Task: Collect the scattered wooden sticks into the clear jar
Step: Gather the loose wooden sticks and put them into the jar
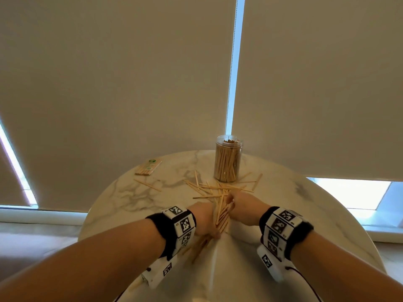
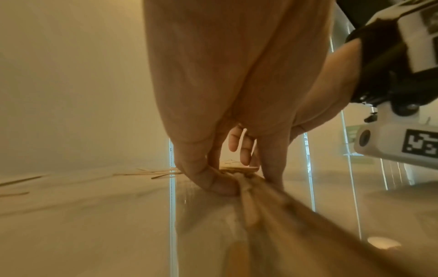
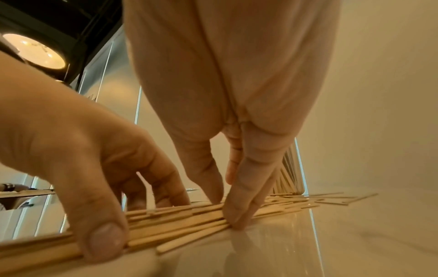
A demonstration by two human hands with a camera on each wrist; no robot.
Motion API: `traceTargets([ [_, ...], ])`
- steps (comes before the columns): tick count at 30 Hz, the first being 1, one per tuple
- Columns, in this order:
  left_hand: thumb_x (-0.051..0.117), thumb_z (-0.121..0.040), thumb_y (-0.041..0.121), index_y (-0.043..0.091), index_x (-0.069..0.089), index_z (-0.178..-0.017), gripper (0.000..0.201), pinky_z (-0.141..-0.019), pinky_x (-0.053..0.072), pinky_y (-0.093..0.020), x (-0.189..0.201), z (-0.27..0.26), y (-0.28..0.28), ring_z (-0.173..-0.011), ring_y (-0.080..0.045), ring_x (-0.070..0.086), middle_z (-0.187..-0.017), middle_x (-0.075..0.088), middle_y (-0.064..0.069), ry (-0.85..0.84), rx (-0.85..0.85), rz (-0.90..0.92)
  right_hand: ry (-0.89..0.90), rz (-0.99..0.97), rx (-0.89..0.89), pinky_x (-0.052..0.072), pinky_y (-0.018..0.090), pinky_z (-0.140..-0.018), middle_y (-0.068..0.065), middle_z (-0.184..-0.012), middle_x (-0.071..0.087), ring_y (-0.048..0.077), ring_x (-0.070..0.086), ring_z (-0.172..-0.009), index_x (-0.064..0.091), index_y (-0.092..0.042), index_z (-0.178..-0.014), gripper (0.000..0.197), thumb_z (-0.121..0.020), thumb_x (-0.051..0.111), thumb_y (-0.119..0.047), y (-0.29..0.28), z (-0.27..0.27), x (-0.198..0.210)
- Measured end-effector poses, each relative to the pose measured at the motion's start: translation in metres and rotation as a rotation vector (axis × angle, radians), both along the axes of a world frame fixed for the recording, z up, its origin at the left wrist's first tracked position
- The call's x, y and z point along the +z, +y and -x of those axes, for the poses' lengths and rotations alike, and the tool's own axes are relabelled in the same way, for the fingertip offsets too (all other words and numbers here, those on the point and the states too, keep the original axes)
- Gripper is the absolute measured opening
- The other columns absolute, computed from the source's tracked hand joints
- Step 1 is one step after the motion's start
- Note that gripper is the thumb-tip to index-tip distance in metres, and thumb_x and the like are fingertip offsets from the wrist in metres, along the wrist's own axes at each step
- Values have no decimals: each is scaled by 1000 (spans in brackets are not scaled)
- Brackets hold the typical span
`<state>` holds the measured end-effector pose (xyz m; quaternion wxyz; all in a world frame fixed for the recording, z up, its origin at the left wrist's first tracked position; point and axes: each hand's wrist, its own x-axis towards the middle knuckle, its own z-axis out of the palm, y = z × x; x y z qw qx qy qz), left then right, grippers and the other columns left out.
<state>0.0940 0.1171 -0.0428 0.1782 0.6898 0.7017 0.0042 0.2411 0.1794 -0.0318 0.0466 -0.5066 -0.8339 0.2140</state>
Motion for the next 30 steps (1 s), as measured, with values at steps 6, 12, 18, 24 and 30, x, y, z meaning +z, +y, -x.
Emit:
traceTargets([
  [6, 79, -81, 31, 8, 67, -120, 47, -92, 55, -37, 9, -12, 1, -106, -27, 65, -117, 70, -11, 68, -38, 62, -227, -115, 239, 42, 29, -88, 10, -132, 56, 29, 54, -122, 44, -27, -147, 68, -86, 65, -5, -3, 0, -3],
  [12, 66, -92, 18, 4, 57, -127, 39, -80, 44, -29, 4, -17, -6, -114, -30, 62, -124, 63, -14, 111, -28, -3, -299, -270, 273, 38, 29, -78, 9, -120, 50, 30, 58, -104, 66, -21, -123, 30, -92, 66, -19, -3, 8, -10],
  [18, 53, -101, 34, 8, 45, -136, 45, -95, 48, -38, -6, -19, -18, -117, -32, 58, -133, 51, -16, 164, 58, -36, -230, -356, 310, 45, 32, -83, 6, -117, 55, 27, 59, -104, 71, -22, -116, 24, -94, 61, -17, -1, 6, -13],
  [24, 48, -104, 14, 0, 51, -134, 33, -97, 47, -35, 1, -20, -19, -123, -32, 58, -136, 56, -18, 273, 17, 31, -225, -415, 324, 45, 31, -78, 5, -108, 59, 25, 60, -97, 72, -19, -113, 24, -97, 55, -15, -2, 3, -7],
  [30, 41, -105, 22, 2, 41, -138, 38, -91, 45, -35, 7, -8, -18, -122, -32, 56, -136, 52, -17, 160, 116, 21, -140, -486, 280, 50, 29, -83, 0, -103, 69, 18, 64, -95, 74, -21, -109, 21, -99, 56, -22, 8, -12, 12],
])
